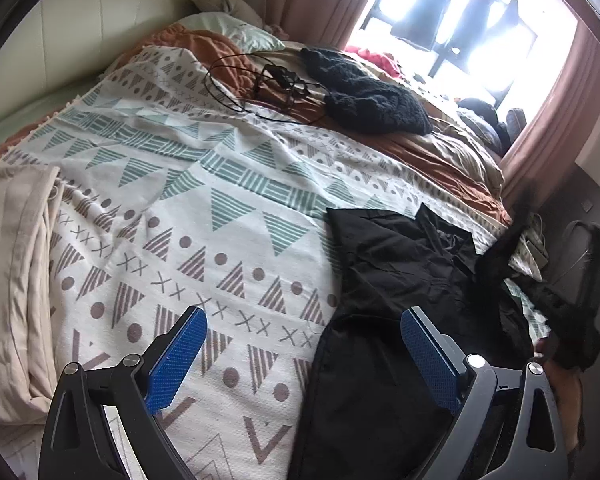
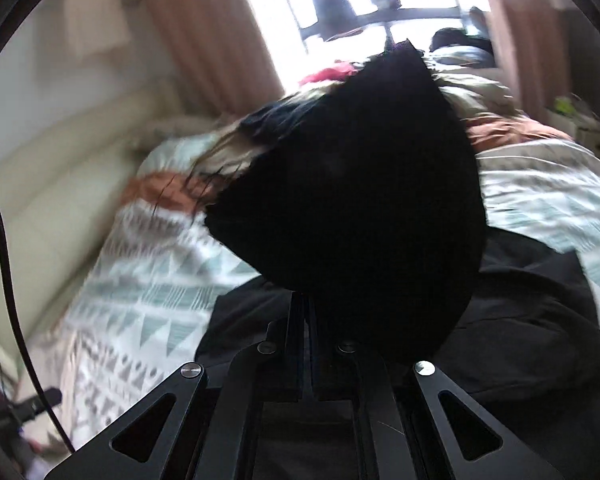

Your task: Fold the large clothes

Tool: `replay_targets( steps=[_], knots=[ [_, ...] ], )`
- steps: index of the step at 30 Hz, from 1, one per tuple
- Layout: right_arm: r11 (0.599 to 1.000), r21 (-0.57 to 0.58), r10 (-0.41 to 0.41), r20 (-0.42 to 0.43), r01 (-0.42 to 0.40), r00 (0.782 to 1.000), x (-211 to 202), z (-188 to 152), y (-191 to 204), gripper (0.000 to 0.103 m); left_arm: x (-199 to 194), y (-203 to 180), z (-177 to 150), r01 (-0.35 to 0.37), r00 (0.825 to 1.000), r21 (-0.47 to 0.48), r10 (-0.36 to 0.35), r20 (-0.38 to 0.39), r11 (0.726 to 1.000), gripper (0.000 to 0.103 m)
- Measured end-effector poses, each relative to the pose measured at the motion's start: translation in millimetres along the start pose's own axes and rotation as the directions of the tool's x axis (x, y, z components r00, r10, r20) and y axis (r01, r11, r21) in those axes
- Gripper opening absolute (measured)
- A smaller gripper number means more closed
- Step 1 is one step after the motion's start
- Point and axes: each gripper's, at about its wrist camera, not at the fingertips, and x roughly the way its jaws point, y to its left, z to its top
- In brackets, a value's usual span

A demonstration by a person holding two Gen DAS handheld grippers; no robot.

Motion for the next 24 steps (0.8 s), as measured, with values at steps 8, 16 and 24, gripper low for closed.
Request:
replay_targets(
  steps=[8,16,24],
  knots=[
    [0.999,0.011,0.046,-0.216,-0.045,0.975,47.7,-36.0,9.0,0.079,8.1,-1.9,0.5,-0.011,1.0,0.001,0.011,-0.015,1.0,0.098],
    [0.991,0.134,0.012,-0.203,0.016,0.979,16.9,-32.3,-30.4,0.079,-6.3,-21.9,-0.4,-0.018,1.0,0.032,0.018,-0.02,0.999,0.097],
    [0.972,0.232,-0.002,-0.153,0.038,0.988,-47.8,-21.4,-62.3,0.079,-30.2,-52.9,-5.5,-0.008,1.0,0.085,0.008,0.007,0.996,0.097]
  ],
)
